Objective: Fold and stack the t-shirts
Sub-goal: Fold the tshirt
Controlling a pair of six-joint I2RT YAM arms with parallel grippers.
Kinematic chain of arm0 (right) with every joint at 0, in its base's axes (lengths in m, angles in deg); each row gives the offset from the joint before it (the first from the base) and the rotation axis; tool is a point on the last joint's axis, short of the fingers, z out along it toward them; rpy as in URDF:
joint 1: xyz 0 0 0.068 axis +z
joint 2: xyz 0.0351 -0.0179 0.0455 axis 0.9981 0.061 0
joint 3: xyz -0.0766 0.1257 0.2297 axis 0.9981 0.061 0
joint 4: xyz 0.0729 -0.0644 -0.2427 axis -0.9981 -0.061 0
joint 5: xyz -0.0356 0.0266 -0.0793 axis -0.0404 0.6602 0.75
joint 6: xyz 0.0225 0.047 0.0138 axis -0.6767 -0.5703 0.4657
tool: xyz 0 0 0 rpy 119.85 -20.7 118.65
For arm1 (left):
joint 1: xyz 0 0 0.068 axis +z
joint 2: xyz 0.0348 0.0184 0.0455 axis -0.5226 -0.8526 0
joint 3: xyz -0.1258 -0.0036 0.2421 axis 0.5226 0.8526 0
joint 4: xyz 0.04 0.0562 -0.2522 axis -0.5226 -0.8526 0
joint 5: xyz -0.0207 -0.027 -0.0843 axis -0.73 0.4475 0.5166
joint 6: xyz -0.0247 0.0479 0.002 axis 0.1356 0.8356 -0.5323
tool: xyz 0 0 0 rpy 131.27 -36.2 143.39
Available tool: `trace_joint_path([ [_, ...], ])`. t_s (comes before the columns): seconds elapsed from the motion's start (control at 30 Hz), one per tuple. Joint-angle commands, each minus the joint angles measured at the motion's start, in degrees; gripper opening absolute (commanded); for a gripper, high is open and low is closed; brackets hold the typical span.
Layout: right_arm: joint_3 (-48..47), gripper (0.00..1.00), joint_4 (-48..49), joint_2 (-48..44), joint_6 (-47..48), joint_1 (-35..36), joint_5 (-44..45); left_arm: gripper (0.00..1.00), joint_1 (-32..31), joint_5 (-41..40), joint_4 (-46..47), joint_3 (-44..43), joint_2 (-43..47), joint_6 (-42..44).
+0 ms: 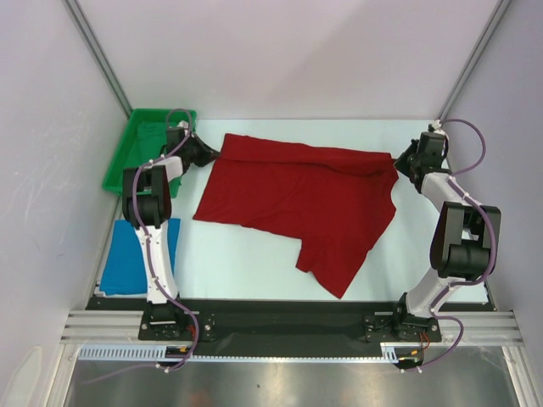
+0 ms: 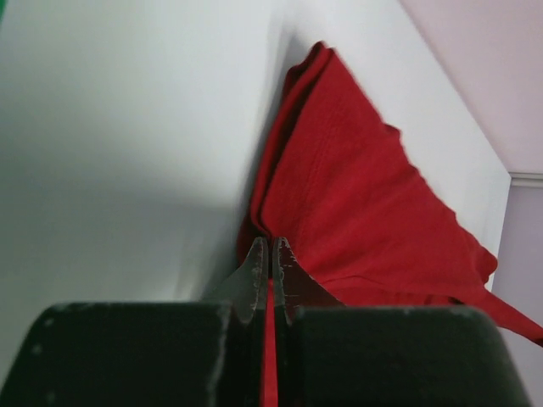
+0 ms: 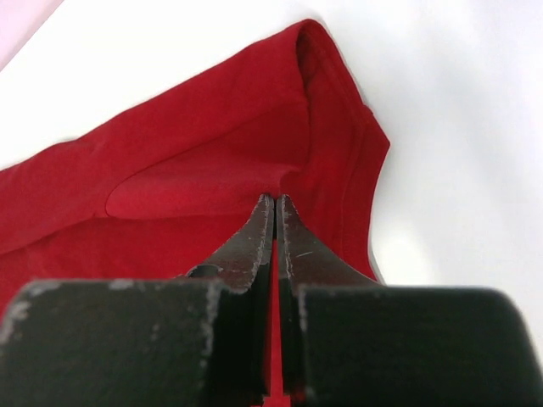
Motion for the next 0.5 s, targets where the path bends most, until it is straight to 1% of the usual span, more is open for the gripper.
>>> trace_joint_path([
  [0.0, 0.4, 0.00, 0.5, 0.1, 0.3, -0.7, 0.1, 0.00, 0.3, 0.1, 1.3, 1.5, 4.0, 1.0],
  [0.3, 5.2, 0.00, 0.4, -1.8, -1.1, -0.5, -0.1, 0.02, 0.3, -1.1, 0.2, 1.8, 4.1, 1.5],
  [0.47, 10.1, 0.01, 0.6, -3.3, -2.9, 0.4, -0.4, 0.07, 0.4, -2.4, -0.3, 1.6, 5.1, 2.4],
])
